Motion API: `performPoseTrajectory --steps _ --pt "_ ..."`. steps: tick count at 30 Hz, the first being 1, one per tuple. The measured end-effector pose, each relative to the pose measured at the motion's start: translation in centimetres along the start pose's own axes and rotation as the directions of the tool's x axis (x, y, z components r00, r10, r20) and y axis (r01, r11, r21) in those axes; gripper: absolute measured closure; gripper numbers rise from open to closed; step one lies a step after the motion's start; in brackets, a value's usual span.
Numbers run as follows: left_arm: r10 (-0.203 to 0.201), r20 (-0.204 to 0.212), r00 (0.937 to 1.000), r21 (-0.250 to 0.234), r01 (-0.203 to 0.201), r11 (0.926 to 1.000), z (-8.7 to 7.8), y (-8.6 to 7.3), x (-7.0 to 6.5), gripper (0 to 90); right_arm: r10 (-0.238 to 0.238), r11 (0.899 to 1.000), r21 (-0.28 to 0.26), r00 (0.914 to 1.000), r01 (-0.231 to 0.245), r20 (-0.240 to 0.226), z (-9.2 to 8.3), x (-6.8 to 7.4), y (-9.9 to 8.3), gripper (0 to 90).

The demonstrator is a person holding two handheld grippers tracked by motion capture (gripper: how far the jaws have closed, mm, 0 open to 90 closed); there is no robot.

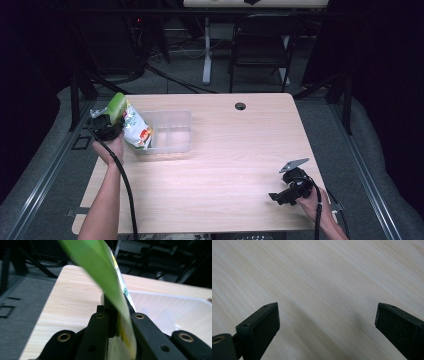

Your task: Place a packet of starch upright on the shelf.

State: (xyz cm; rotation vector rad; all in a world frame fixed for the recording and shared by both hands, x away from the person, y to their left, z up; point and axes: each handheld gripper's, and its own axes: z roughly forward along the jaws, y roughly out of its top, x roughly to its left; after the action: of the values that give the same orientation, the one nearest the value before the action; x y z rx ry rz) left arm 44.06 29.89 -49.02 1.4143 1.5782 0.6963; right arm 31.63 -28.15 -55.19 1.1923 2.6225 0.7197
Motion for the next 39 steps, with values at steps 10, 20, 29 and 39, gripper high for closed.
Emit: performPoseTrajectory --steps 10,20,29,39 --pt "0.006 0.018 0.9998 0.027 -0.007 0.9996 -0.1 0.3 0.4 74.2 0.004 1.000 -0.005 1.0000 -0.004 -0.007 0.2 0.1 0.0 5.0" --pt "0.123 -0.033 0.9918 0.144 -0.117 0.9826 -2.0 1.9 -0.6 23.9 -0.007 1.000 0.002 1.0000 0.007 -0.003 0.1 0.2 0.0 5.0" --pt "0.158 0.006 0.9875 0.145 -0.157 0.9769 -5.6 2.4 -1.3 12.5 -0.003 1.000 -0.003 1.0000 0.003 -0.004 0.1 0.2 0.0 5.0" --pt "0.254 0.080 0.9638 0.148 -0.264 0.9531 -11.0 -0.6 -3.7 3.8 -0.005 1.000 -0.002 1.0000 0.005 -0.006 0.2 0.3 0.0 5.0"
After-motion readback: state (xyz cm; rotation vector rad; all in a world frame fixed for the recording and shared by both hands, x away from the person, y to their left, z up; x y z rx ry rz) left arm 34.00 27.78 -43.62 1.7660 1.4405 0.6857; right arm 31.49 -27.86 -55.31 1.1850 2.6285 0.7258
